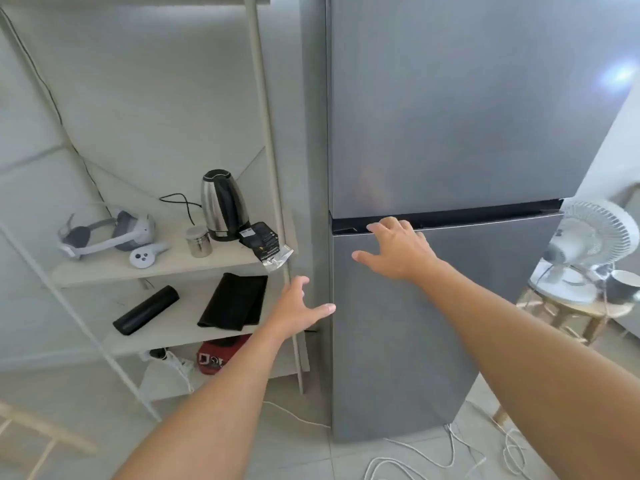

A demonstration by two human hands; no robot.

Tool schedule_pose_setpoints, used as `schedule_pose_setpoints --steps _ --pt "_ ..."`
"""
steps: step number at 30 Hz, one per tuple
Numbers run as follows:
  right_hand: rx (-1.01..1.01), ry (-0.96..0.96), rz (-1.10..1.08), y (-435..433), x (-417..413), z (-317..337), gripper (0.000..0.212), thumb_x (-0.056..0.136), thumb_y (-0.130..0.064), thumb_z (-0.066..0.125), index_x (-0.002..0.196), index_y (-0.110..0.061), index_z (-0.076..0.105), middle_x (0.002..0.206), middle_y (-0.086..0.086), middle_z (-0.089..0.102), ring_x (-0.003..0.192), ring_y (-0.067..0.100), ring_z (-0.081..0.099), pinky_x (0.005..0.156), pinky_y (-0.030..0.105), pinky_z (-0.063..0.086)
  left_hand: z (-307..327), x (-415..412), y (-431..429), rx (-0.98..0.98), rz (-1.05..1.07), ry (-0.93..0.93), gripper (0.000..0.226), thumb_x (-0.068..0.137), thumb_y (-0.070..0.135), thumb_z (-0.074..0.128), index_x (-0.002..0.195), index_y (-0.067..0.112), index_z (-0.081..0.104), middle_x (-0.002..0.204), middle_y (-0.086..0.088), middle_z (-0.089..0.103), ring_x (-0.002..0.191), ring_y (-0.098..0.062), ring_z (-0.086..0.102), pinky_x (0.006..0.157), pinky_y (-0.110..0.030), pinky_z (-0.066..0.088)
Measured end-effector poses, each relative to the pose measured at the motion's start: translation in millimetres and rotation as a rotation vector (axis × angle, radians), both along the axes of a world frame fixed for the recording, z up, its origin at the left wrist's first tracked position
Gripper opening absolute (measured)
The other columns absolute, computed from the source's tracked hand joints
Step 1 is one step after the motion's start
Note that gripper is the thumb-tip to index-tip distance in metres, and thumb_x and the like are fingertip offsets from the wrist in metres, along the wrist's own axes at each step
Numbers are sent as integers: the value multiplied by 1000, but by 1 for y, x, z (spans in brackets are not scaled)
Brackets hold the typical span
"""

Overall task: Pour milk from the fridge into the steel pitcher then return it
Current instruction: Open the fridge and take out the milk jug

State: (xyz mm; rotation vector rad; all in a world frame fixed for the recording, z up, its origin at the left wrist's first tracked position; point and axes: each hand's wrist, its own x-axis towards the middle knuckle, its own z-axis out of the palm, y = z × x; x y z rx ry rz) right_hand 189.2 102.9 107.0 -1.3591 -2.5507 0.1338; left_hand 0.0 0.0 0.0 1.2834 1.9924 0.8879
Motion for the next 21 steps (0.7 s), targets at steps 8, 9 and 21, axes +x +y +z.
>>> schedule_pose_setpoints --steps 8,9,21 --pt "105 8 -89 38 -23 -30 67 88 -64 50 139 -19 48 135 4 49 127 26 42 107 40 29 -36 -15 62 6 24 -115 97 78 52 78 153 26 23 156 -2 32 141 -21 42 112 -45 41" --pt "123 20 -91 42 -24 -33 65 88 -63 51 137 -19 49 132 4 51 125 26 43 107 39 29 -39 -14 67 4 26 -122 98 78 53 78 154 26 22 157 -1 32 141 -21 42 112 -46 41" --pt "185 106 -87 71 -34 -54 56 92 -59 50 126 -16 56 120 7 53 116 27 47 106 37 30 -51 -3 116 103 25 -134 56 81 36 79 126 23 48 124 7 60 112 -14 60 87 -26 44"
